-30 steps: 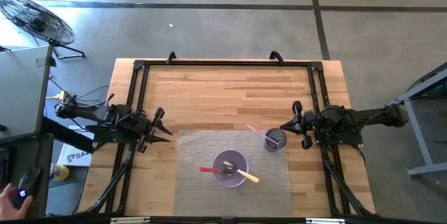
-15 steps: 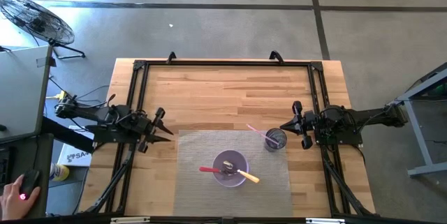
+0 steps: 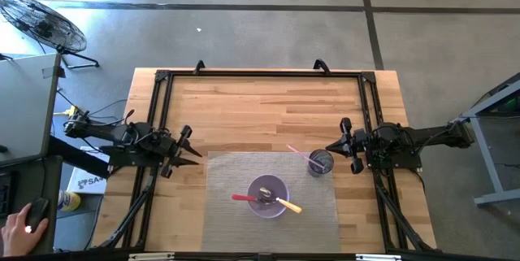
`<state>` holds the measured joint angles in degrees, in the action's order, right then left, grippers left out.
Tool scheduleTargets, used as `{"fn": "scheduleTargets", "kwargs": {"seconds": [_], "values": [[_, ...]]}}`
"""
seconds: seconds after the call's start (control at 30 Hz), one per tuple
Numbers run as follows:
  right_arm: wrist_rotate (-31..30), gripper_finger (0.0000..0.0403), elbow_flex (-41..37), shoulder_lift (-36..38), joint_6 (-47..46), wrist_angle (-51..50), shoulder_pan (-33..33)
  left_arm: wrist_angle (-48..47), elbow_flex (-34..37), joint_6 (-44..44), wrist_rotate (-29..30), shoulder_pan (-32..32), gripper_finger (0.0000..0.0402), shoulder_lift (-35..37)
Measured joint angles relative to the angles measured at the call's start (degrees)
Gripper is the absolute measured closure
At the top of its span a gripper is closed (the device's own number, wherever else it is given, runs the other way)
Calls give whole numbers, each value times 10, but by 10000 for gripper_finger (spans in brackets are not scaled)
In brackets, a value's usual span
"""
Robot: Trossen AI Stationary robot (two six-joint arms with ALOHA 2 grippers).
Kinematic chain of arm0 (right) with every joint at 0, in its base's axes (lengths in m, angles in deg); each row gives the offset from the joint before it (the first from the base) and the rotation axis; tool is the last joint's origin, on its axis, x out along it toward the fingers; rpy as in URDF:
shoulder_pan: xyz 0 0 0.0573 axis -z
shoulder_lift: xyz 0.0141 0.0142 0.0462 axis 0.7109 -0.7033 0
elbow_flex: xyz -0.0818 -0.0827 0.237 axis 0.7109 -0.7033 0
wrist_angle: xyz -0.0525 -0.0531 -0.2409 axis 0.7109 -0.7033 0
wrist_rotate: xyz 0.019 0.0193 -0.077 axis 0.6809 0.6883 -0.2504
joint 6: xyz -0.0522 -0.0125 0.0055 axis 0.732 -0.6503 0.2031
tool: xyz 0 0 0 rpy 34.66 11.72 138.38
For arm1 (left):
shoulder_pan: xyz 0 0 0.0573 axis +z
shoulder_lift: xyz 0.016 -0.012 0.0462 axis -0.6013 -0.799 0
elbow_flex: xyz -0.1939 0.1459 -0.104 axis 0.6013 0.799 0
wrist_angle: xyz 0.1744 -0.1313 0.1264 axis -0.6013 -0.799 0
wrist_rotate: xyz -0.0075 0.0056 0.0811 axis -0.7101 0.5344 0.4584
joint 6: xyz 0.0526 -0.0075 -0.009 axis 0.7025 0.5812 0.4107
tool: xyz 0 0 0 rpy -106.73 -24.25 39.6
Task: Pick & Place Utensil
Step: Return to Home Position
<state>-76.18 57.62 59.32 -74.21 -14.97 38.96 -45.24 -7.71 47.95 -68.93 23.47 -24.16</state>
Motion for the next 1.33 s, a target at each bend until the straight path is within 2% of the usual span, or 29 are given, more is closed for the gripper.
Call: {"fn": "scheduleTargets", "kwargs": {"seconds": [1.33], "values": [[0, 401, 0, 0, 0, 0, 0, 0, 0, 0, -1, 0, 287, 0]]}}
